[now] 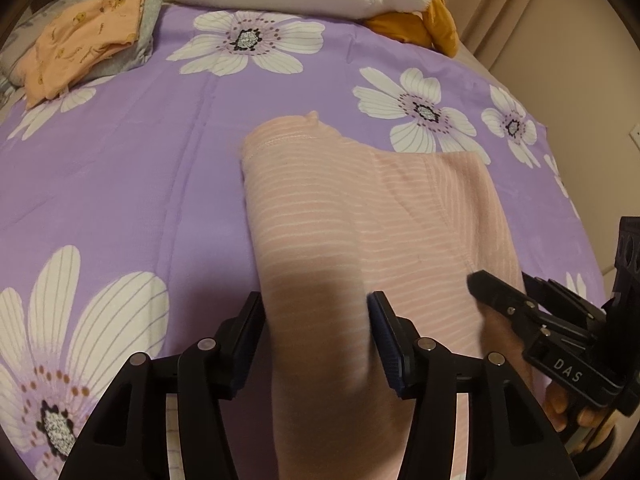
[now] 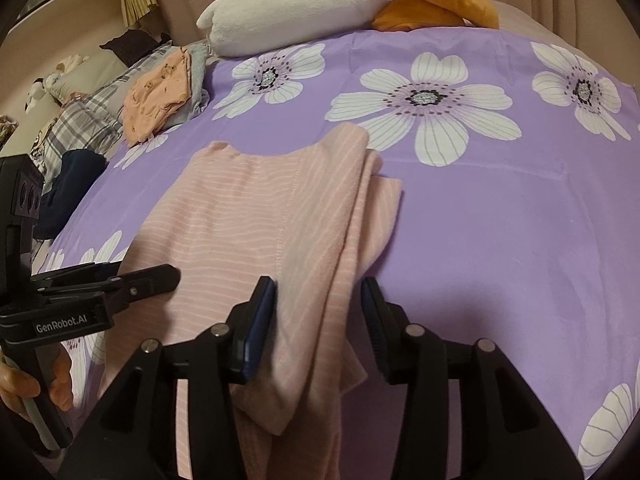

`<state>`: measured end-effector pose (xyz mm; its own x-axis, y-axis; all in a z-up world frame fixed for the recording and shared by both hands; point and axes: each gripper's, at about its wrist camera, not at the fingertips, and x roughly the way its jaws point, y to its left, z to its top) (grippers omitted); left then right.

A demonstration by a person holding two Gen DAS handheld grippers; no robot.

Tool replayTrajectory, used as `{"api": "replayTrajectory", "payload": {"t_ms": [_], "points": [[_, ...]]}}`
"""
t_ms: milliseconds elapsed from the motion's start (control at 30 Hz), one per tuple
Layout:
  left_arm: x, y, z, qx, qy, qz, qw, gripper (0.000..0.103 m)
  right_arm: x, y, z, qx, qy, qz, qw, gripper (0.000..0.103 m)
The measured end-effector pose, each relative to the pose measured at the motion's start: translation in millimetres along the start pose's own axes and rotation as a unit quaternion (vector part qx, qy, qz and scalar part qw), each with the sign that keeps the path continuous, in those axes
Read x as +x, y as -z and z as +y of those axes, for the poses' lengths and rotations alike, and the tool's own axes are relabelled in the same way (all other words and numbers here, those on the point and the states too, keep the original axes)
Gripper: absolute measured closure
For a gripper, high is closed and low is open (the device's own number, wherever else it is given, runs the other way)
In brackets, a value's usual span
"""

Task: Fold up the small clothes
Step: 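Lower the gripped edge onto the shirt bundle with both tools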

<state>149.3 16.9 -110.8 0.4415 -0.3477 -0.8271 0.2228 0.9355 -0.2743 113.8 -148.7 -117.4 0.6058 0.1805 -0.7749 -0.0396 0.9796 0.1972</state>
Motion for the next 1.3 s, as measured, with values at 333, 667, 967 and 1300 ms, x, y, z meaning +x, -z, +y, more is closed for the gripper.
{"api": "replayTrajectory", "payload": {"t_ms": [333, 667, 967, 1300], "points": [[-8, 6, 5, -0.004, -0.008, -0.004, 1.0000, 0.049, -8, 4, -7, 0.010, 0.000, -0.003, 1.000, 0.056], [-21, 15, 7, -0.011, -0.022, -0.009, 0.9997, 0.049, -25, 10, -19, 0.026, 0.016, -0.012, 0.999, 0.056], [-46, 25, 4, 0.004, -0.052, -0.031, 0.9982, 0.049, -49, 12, -14, 0.003, 0.043, -0.034, 0.998, 0.056], [-70, 47, -30, 0.057, -0.016, -0.068, 0.9960, 0.050, -72, 23, 15, -0.042, 0.002, -0.055, 0.998, 0.074]]}}
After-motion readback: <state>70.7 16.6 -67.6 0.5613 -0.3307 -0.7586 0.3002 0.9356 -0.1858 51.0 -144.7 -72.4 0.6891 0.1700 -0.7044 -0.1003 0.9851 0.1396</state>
